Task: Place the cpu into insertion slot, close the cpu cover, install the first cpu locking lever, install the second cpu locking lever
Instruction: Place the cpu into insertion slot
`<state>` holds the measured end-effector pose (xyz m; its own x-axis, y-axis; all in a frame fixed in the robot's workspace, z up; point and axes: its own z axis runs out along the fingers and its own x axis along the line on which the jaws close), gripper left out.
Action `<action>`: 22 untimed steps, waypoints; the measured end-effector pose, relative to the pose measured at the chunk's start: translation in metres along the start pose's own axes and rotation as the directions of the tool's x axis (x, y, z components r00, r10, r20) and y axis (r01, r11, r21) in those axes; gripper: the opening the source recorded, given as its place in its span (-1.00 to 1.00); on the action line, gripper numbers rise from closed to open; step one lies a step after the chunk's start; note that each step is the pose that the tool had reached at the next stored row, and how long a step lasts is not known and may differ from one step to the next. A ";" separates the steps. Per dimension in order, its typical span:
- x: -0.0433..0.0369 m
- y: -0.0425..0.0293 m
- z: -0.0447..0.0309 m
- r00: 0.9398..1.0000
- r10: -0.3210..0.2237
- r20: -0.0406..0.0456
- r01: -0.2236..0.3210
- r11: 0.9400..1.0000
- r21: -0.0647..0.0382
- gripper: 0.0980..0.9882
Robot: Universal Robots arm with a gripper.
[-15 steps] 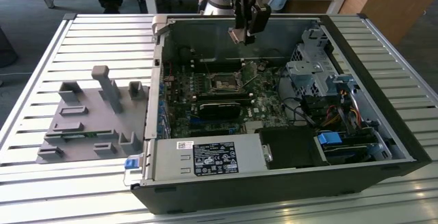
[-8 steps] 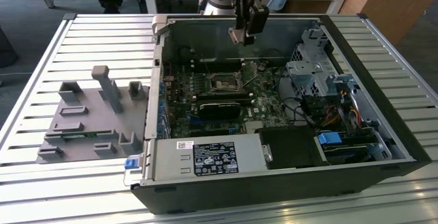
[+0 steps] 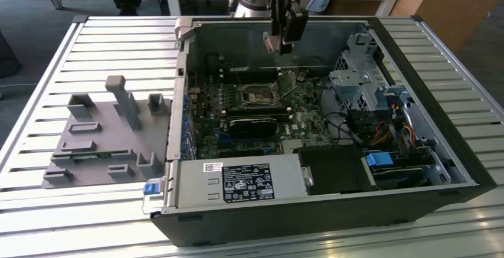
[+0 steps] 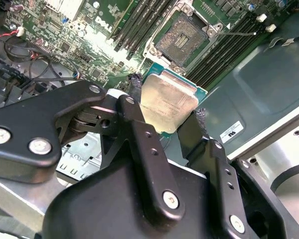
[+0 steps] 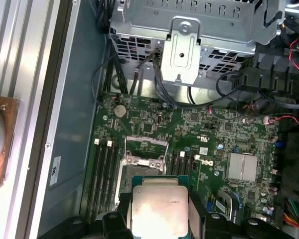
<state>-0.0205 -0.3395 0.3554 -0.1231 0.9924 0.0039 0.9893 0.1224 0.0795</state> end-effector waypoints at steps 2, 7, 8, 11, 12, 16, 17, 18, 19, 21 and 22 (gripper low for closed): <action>0.0000 -0.0001 0.0015 1.000 0.001 0.001 -0.001 1.000 0.000 -0.01; 0.0003 -0.0004 0.0049 1.000 0.020 0.010 -0.020 1.000 0.001 -0.01; 0.0007 -0.0004 0.0057 1.000 0.024 0.012 -0.024 1.000 0.001 -0.01; 0.0015 -0.0008 0.0079 1.000 0.028 0.013 -0.028 1.000 0.001 -0.01; 0.0016 -0.0010 0.0087 1.000 0.028 0.013 -0.028 1.000 0.001 -0.01; 0.0020 -0.0015 0.0118 0.999 0.029 0.013 -0.029 1.000 0.001 -0.01; 0.0020 -0.0017 0.0125 0.999 0.029 0.013 -0.029 1.000 0.001 -0.01; 0.0020 -0.0019 0.0131 0.999 0.030 0.013 -0.030 1.000 0.001 -0.01; 0.0020 -0.0020 0.0137 0.999 0.030 0.013 -0.030 1.000 0.001 -0.01; 0.0021 -0.0024 0.0150 0.999 0.030 0.013 -0.030 1.000 0.001 -0.01; 0.0021 -0.0025 0.0156 0.999 0.030 0.013 -0.030 1.000 0.001 -0.01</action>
<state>-0.0220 -0.3375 0.3397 -0.0923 0.9957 -0.0067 0.9926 0.0926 0.0783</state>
